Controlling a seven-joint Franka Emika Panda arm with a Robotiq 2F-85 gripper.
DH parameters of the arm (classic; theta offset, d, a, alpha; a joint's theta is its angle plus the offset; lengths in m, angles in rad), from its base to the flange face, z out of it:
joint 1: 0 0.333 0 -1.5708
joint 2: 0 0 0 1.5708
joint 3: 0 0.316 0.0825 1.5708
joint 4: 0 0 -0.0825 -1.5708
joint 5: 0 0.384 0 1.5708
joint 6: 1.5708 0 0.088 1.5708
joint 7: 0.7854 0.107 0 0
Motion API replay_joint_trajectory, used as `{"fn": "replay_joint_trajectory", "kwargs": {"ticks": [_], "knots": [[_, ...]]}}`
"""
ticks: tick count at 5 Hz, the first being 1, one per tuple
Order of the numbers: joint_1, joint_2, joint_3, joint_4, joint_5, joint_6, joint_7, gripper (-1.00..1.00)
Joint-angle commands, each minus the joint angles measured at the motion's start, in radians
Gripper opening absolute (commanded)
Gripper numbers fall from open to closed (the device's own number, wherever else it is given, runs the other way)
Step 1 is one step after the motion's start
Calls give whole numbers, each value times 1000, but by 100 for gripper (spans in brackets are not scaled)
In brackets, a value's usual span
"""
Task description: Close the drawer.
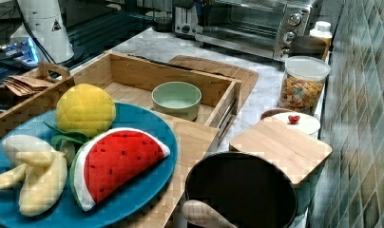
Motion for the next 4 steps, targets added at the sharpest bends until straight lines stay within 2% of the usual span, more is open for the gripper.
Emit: {"fn": "replay_joint_trajectory", "kwargs": {"ticks": [1, 2, 3, 4], "knots": [[26, -16, 26, -94, -69, 122, -289, -100], [12, 38, 35, -76, -153, 100, -249, -100], [22, 85, 40, -50, -228, 57, -147, -100], [34, 76, 40, -108, -259, 128, -96, -100]]}}
